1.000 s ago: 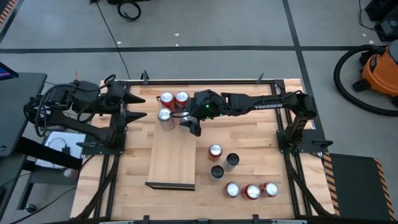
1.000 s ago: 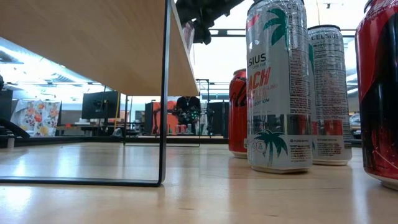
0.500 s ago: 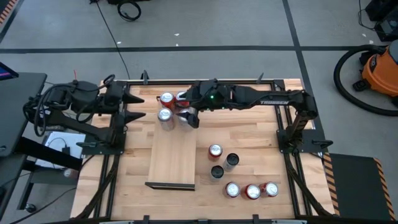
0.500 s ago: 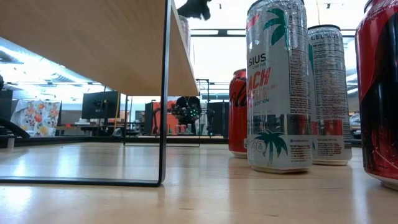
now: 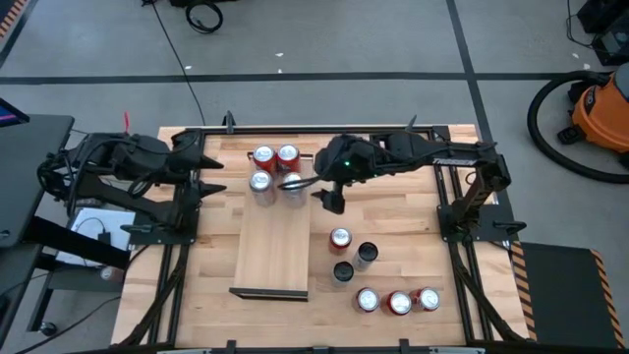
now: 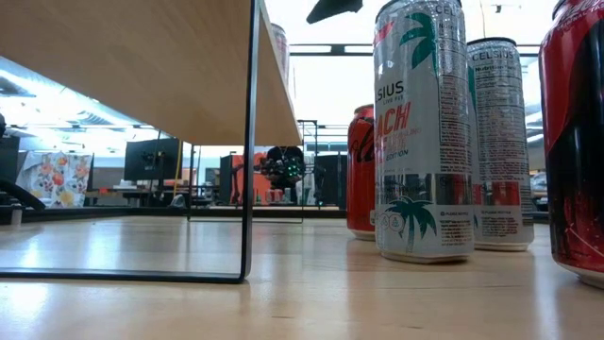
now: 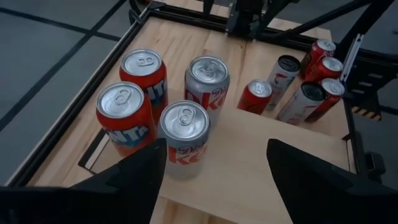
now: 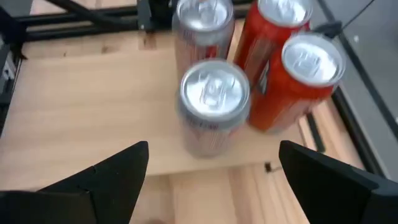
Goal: Pick and place cans onto a shelf
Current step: Put the top white-pink soda can on the shelf
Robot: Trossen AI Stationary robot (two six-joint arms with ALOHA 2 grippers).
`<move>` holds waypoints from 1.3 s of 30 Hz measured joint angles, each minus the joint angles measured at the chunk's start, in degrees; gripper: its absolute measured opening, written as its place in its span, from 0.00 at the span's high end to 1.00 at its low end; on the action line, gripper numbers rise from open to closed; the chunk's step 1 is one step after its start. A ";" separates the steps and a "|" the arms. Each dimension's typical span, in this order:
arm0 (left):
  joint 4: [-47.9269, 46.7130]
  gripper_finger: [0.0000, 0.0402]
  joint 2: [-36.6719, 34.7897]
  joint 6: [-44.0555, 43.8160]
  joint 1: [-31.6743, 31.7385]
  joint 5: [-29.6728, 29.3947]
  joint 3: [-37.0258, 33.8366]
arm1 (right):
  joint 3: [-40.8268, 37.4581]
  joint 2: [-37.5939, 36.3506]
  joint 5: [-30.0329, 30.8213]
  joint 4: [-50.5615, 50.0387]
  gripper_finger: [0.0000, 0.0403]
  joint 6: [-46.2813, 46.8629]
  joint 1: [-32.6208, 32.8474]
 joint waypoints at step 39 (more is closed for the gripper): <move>12.32 0.28 0.02 -9.03 0.00 -3.01 0.00 | -4.96 -3.71 -16.64 -6.10 0.14 -9.65 -7.53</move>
